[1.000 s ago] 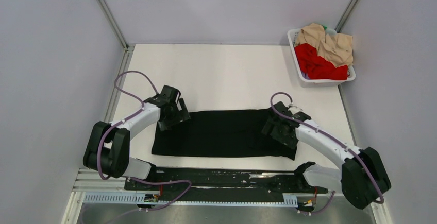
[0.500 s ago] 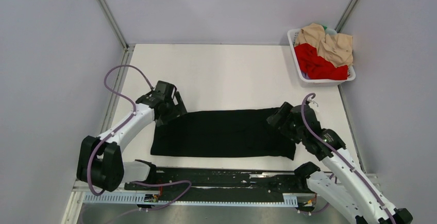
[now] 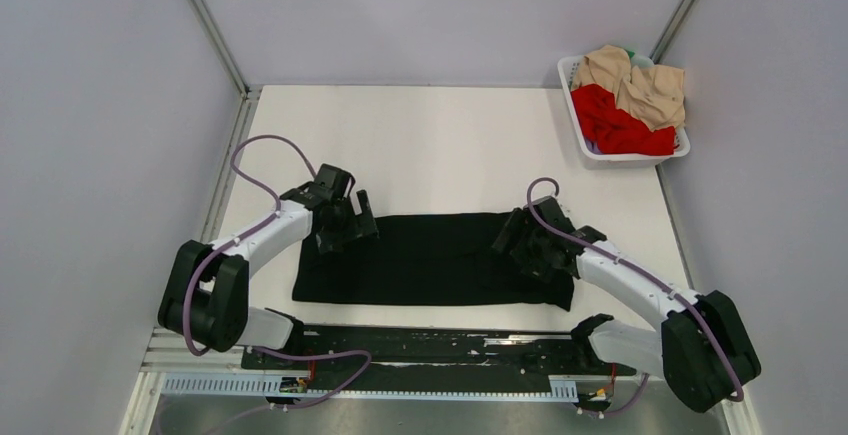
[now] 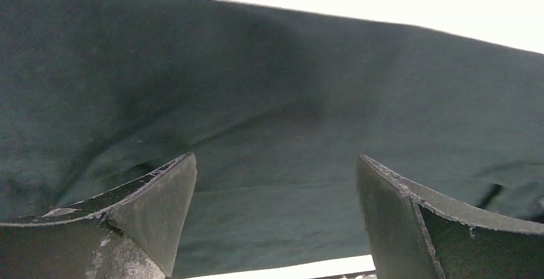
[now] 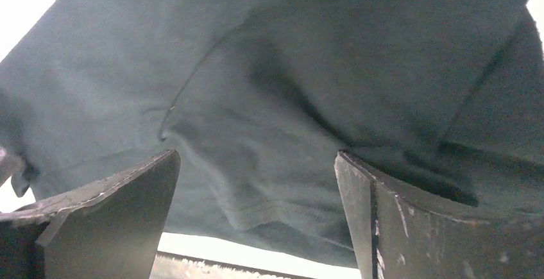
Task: Fold and stack the t-shirts
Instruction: Rotate the tshirt 90 degrees, then grab the bottom of the folded rectangular tshirt with both arms
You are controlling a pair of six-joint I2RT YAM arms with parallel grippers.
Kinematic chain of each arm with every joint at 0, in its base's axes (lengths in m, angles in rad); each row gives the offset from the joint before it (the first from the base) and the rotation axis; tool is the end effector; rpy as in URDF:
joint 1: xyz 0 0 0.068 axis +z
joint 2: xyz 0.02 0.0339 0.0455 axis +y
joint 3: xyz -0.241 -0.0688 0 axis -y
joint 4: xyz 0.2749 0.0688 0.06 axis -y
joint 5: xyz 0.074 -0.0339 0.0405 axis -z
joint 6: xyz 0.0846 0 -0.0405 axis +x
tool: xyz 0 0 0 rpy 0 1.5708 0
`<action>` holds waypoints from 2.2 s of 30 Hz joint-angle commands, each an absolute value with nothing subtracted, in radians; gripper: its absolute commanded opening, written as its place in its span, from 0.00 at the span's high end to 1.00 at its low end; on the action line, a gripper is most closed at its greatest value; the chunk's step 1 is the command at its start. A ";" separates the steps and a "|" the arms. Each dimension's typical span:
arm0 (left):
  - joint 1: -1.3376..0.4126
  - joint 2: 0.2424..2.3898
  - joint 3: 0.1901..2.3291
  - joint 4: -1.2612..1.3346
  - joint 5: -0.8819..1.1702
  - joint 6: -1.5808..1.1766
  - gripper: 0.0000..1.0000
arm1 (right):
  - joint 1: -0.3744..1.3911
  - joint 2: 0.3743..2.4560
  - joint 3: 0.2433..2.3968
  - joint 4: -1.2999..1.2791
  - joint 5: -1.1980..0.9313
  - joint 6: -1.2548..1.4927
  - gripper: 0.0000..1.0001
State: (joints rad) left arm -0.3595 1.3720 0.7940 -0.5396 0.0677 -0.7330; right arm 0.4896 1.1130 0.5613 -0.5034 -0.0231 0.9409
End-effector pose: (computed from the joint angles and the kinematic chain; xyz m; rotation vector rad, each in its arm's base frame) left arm 0.2833 -0.1126 0.1074 -0.4912 2.7159 -0.4104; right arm 0.2261 0.1227 0.0987 0.6015 2.6573 0.4950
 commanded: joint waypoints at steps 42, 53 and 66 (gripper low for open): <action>-0.907 1.576 0.726 -0.187 0.246 -0.837 0.00 | 0.301 2.803 2.470 -0.228 -0.297 0.710 0.00; -1.025 1.483 0.820 -0.356 0.174 -0.747 0.00 | 0.295 2.446 2.278 -0.212 -0.179 0.432 0.00; -1.007 1.097 0.777 -0.653 -0.089 -0.811 0.00 | 0.336 1.707 1.417 -0.140 -0.221 0.375 0.00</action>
